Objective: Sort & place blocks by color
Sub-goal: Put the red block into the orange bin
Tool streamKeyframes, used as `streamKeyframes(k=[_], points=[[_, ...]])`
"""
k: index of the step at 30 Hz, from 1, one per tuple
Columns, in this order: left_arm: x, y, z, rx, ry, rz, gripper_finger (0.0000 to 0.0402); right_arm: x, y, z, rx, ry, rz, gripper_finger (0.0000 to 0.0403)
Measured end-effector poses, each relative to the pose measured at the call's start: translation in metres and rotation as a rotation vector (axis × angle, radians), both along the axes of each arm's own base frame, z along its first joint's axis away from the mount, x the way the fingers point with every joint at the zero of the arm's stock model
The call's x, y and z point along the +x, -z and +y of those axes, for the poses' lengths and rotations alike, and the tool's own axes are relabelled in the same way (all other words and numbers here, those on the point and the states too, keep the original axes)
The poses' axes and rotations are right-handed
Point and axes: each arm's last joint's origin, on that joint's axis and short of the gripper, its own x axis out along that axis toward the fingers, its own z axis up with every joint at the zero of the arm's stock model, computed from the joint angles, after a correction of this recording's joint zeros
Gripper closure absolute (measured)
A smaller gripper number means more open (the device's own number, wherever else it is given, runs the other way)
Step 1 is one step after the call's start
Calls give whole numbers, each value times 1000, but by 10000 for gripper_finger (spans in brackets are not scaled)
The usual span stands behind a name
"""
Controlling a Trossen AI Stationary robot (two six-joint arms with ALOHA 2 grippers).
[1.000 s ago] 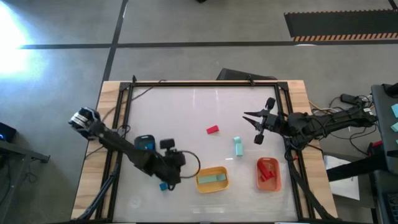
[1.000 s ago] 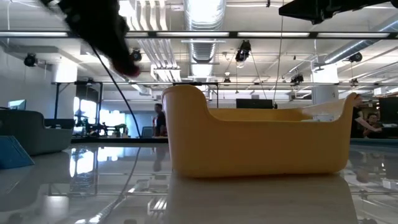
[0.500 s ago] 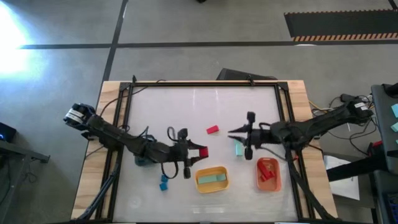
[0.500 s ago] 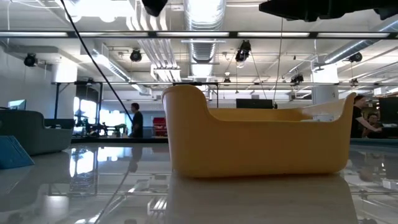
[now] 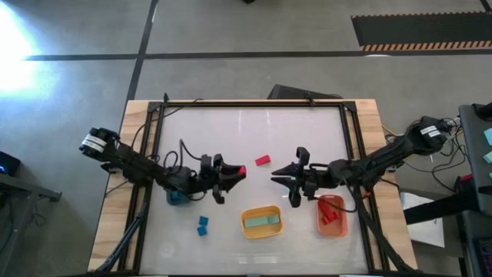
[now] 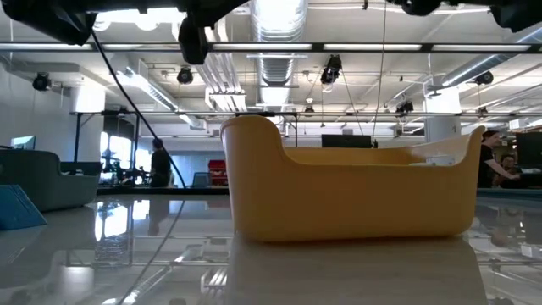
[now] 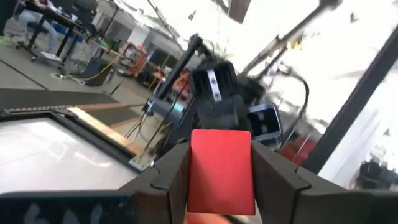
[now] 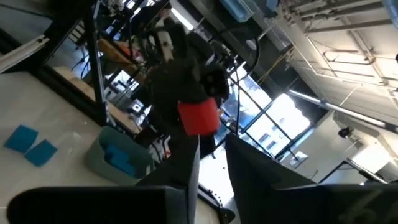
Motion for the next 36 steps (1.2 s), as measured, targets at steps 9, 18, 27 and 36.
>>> streamKeyframes(k=[9, 18, 27, 36], points=[[2, 1, 11, -68, -21, -23, 276, 35, -15, 10, -57, 87, -14, 227], [3, -1, 15, -71, -32, -36, 276, 67, -12, 17, -122, 137, 10, 151], [2, -2, 13, -47, 25, -53, 276, 95, -12, 14, -131, 261, 22, 147], [3, -3, 12, -15, 52, -51, 276, 110, -8, 12, -137, 285, 34, 167]])
